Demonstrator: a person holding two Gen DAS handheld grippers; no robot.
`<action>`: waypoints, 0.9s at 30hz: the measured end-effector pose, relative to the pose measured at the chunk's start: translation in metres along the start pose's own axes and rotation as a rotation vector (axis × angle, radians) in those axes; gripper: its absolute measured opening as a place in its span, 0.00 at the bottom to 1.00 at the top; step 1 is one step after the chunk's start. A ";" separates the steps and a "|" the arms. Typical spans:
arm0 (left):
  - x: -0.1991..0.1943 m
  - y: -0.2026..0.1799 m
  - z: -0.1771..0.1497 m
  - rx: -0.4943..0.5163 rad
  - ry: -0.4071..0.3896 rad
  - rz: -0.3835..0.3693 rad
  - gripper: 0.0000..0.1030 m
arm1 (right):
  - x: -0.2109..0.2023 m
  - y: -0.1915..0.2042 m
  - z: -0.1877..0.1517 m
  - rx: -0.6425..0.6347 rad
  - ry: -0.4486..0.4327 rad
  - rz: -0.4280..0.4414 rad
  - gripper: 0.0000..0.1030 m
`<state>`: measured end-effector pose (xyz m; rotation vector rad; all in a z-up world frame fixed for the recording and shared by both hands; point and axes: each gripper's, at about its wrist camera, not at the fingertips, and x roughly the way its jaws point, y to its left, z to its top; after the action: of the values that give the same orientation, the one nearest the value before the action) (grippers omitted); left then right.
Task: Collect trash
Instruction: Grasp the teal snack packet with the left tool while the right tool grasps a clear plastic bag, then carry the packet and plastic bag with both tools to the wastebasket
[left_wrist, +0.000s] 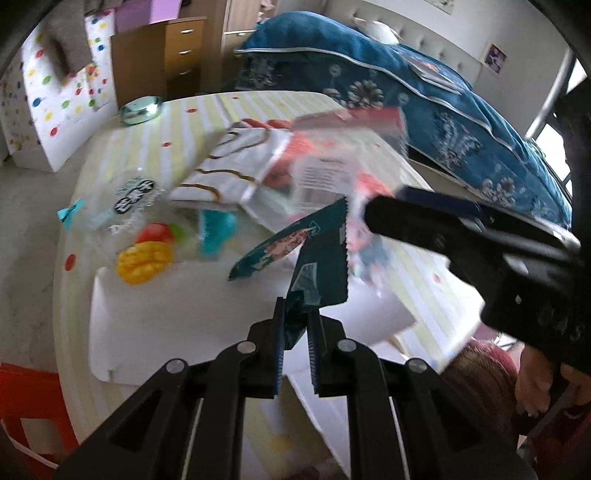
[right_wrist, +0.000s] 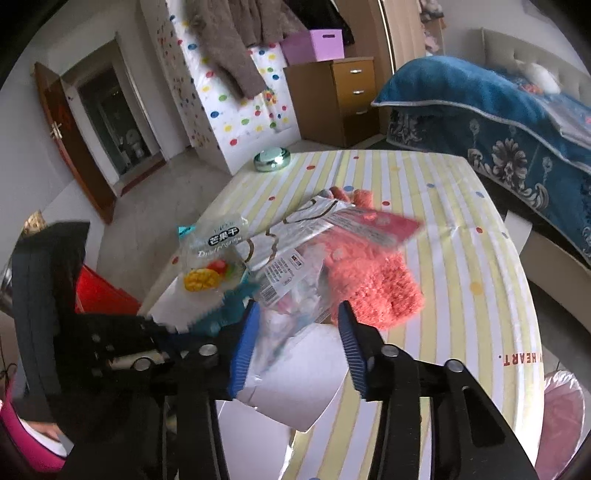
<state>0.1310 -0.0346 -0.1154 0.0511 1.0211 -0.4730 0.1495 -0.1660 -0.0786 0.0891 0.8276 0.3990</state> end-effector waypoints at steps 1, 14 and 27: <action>-0.002 -0.005 -0.001 0.009 -0.002 0.002 0.09 | -0.002 -0.001 0.000 -0.002 -0.003 0.001 0.29; -0.068 -0.005 0.001 -0.047 -0.195 0.098 0.09 | -0.058 0.006 0.000 -0.069 -0.146 -0.063 0.00; -0.082 -0.087 0.020 0.046 -0.328 -0.020 0.09 | -0.137 -0.040 -0.026 0.006 -0.222 -0.191 0.00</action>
<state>0.0771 -0.0894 -0.0215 0.0033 0.6900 -0.5045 0.0598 -0.2566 -0.0100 0.0586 0.6120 0.2022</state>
